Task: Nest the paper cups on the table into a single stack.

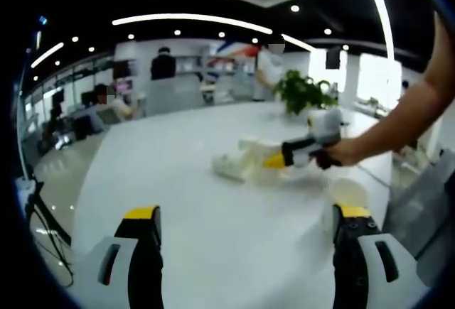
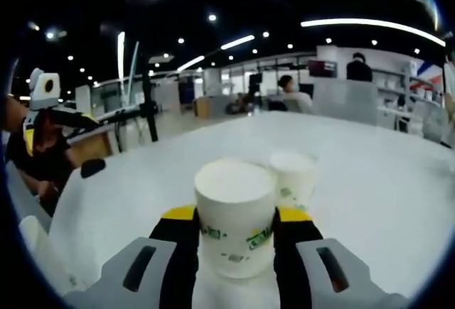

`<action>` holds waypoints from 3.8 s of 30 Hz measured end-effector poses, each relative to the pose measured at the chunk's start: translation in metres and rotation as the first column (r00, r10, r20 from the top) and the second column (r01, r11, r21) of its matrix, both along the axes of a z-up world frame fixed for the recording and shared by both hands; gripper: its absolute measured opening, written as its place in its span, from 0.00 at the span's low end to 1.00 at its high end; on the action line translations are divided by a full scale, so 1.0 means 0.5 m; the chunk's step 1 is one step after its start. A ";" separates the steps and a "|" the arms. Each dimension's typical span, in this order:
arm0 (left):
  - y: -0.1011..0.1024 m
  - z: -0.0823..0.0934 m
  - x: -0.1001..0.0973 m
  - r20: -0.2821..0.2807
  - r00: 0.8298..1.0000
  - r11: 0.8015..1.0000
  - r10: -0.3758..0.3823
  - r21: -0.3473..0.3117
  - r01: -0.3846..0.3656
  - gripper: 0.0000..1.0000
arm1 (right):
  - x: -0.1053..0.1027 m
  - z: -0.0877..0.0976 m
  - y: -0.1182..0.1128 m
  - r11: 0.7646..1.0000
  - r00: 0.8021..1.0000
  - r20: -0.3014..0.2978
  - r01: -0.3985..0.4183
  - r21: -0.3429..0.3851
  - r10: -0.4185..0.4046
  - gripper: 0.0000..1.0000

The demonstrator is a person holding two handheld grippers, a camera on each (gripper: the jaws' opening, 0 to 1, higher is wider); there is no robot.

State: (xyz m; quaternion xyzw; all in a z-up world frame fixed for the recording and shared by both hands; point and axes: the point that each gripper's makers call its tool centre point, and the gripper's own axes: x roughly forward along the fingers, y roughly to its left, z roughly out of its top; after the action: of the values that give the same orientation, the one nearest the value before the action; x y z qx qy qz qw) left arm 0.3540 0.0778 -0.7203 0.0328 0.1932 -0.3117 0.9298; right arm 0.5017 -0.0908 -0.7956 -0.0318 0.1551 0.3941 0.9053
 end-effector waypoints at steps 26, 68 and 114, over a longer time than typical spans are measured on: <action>-0.015 0.009 0.008 -0.015 0.999 0.999 -0.040 -0.001 0.040 0.98 | 0.010 0.071 -0.008 0.999 1.000 -0.009 0.004 0.033 -0.004 0.38; -0.024 0.033 -0.012 -0.002 0.999 0.998 -0.045 -0.034 0.045 0.98 | 0.054 0.277 -0.021 1.000 0.999 0.024 -0.027 -0.013 0.027 0.37; -0.014 0.068 -0.038 0.014 0.999 0.998 -0.030 -0.059 0.031 0.98 | -0.001 0.338 0.004 0.996 0.996 0.026 -0.079 -0.043 0.080 0.36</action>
State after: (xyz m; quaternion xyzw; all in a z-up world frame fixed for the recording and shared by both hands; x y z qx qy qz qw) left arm 0.3352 0.0708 -0.6861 0.0104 0.1771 -0.3311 0.9267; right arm 0.5012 -0.0886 -0.6264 -0.0624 0.1495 0.4258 0.8902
